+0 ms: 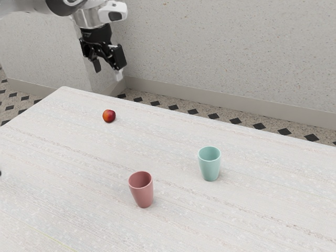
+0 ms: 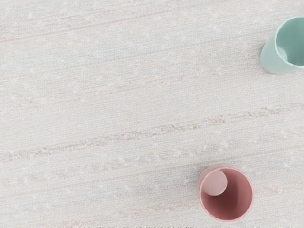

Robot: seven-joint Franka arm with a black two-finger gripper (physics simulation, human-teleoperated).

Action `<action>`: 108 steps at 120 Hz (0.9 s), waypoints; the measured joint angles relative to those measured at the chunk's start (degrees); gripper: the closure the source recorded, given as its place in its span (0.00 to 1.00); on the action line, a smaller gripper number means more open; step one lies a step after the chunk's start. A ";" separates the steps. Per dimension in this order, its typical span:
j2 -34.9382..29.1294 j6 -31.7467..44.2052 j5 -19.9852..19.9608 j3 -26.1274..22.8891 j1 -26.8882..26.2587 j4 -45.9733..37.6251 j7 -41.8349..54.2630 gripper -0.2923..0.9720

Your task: Place the left cup onto the right cup

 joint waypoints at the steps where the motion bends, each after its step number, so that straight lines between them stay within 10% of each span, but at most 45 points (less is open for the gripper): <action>1: -0.18 0.04 0.07 -0.45 0.12 -0.30 -0.03 0.25; 36: 0.75 5.24 3.69 -1.43 0.98 -9.80 -0.96 0.25; 108: -6.00 28.09 -3.71 -6.68 -3.83 -41.43 -12.20 0.25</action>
